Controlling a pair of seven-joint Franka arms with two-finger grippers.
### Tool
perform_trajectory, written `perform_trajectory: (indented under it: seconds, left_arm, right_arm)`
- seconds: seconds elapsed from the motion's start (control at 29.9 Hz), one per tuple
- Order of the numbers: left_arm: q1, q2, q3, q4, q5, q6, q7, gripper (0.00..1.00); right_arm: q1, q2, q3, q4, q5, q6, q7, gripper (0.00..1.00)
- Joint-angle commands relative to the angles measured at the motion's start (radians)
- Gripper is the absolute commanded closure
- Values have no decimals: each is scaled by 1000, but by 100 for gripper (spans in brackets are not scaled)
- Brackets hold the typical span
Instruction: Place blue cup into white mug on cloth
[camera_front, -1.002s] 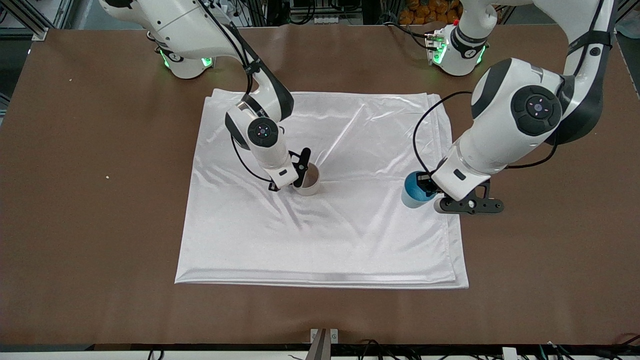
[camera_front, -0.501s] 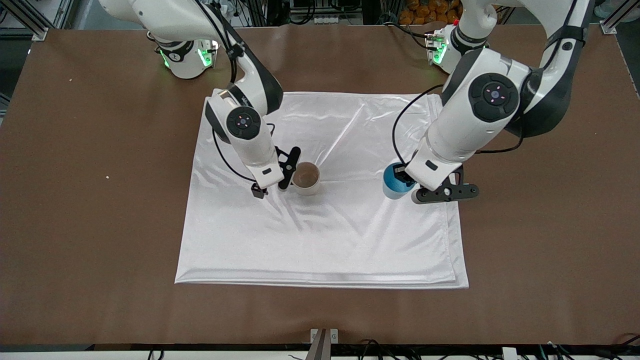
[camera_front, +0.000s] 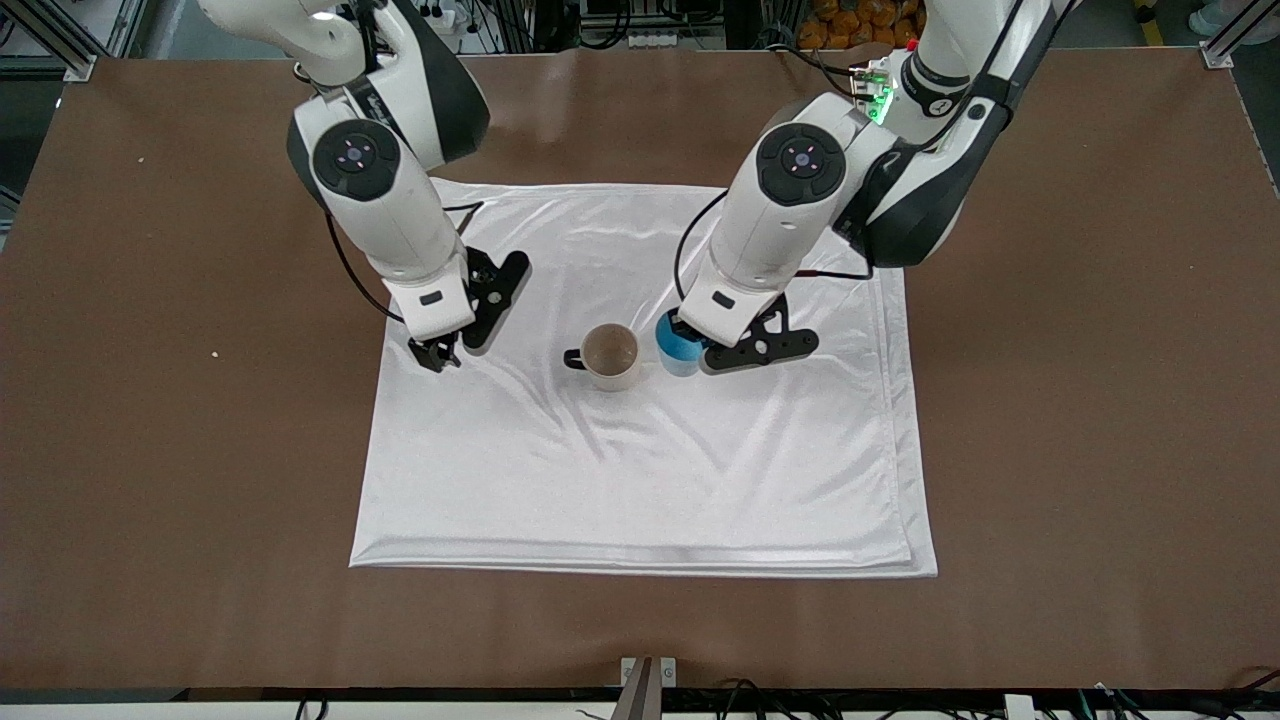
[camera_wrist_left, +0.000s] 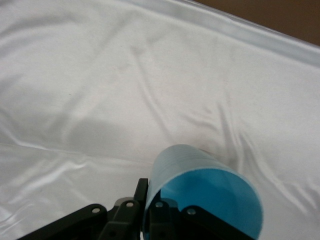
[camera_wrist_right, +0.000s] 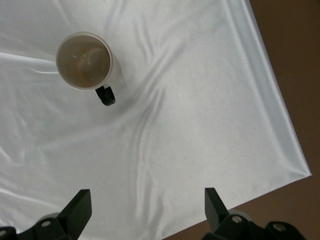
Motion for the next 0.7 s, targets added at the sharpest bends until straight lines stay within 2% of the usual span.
perform_trajectory:
  seconds: [0.0,0.2,0.67]
  left_arm:
    - [-72,51,14,9,58,90,-142,100]
    - [-135,106,15,12,178,102,-275,100]
    - [-176,188,17,13,184,188,-300,100]
  right_arm:
    - [-47,-90,8,-35,-15,-42,23,0]
    - [-91,-146,7,-37,-17,-73,23,0]
    - [-231,-241,8,-32,-18,-159,88,0]
